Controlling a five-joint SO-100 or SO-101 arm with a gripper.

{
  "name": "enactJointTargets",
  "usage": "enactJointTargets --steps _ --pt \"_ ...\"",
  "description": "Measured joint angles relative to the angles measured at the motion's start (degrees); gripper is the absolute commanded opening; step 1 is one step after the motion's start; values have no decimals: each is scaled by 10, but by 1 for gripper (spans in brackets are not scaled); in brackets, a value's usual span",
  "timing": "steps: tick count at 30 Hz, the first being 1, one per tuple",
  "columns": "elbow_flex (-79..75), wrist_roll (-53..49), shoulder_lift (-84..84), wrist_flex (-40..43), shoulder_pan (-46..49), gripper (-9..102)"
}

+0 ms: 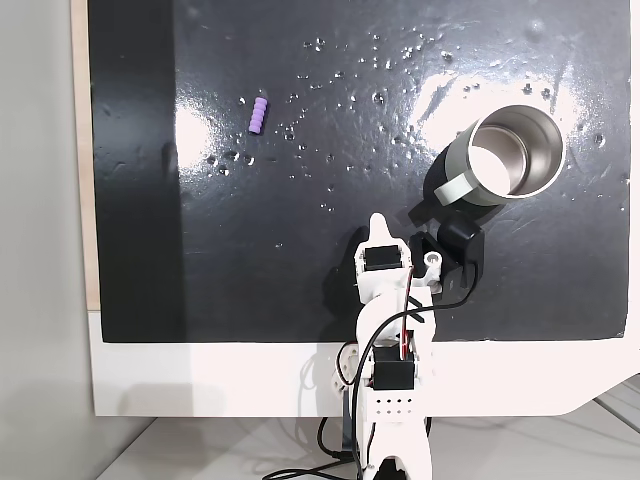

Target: Grasp a pengrip and put it in the cup.

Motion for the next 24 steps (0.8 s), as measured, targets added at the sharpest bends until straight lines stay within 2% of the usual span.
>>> enactJointTargets --steps 17,24 --pt "-5 0 0 0 0 0" --pt "-148 -11 -73 47 -16 0"
